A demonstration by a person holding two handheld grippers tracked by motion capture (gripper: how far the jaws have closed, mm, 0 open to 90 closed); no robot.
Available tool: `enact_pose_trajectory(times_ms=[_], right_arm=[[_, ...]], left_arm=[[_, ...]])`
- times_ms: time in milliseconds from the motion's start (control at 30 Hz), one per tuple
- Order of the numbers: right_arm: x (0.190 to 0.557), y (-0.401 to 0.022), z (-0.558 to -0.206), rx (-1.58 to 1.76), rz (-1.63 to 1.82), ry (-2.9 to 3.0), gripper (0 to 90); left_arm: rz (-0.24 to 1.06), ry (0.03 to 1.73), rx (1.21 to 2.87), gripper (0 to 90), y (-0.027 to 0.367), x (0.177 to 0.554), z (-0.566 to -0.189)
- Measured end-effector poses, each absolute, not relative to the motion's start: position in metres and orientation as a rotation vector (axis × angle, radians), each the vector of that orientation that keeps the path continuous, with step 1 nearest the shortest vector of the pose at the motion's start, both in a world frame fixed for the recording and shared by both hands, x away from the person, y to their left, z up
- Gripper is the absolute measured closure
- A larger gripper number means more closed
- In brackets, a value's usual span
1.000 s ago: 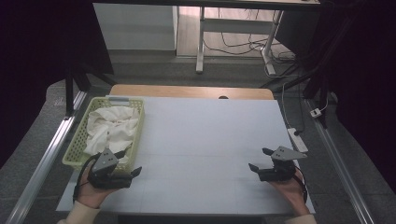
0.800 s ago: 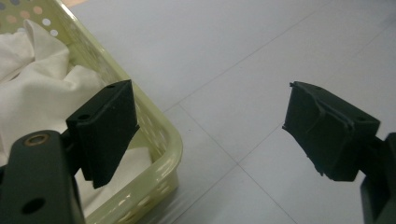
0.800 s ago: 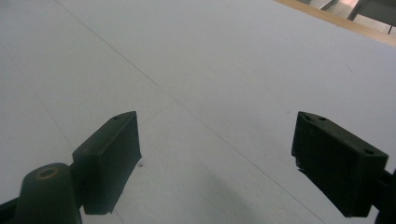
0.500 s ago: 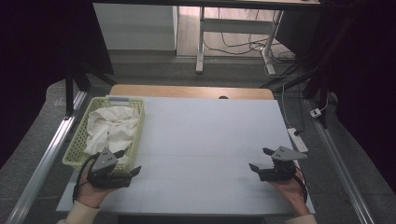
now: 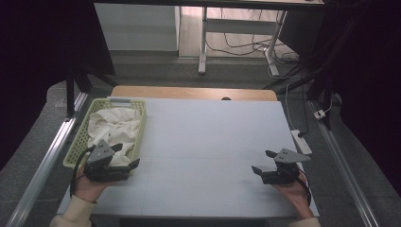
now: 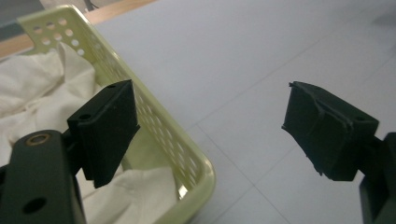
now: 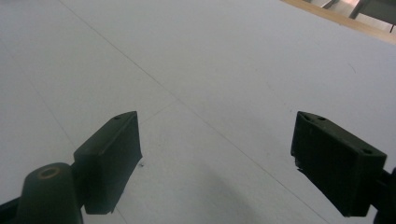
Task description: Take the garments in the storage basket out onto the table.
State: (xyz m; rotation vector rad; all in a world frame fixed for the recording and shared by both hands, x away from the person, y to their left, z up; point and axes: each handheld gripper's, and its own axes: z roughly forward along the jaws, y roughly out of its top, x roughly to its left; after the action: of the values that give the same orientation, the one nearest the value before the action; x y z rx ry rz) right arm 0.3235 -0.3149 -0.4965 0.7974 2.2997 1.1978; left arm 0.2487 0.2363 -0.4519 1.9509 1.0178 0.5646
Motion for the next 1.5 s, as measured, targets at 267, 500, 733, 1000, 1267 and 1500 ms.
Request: enact_pose_trajectory(times_ms=[267, 500, 733, 1000, 1267, 1500], right_arm=[[0.324, -0.314, -0.498, 0.802, 1.177, 2.303, 16.0], [0.325, -0.314, -0.5, 0.807, 1.168, 2.31, 16.0], [0.325, -0.313, -0.502, 0.807, 1.155, 2.313, 16.0], [0.325, -0.312, -0.503, 0.805, 1.141, 2.316, 16.0], [0.325, -0.312, -0.503, 0.809, 1.142, 2.325, 16.0], [0.325, -0.311, -0.504, 0.807, 1.142, 2.329, 16.0]], left_arm=[[0.59, 1.01, 1.957, 17.7, 0.237, 0.262, -0.438], [0.593, 1.021, 1.951, 17.7, 0.241, 0.275, -0.429], [0.603, 1.044, 1.953, 17.8, 0.246, 0.289, -0.42], [0.592, 1.09, 1.949, 17.8, 0.255, 0.311, -0.418], [0.582, 1.156, 1.952, 17.9, 0.267, 0.331, -0.418], [0.584, 1.205, 1.953, 17.9, 0.276, 0.345, -0.418]])
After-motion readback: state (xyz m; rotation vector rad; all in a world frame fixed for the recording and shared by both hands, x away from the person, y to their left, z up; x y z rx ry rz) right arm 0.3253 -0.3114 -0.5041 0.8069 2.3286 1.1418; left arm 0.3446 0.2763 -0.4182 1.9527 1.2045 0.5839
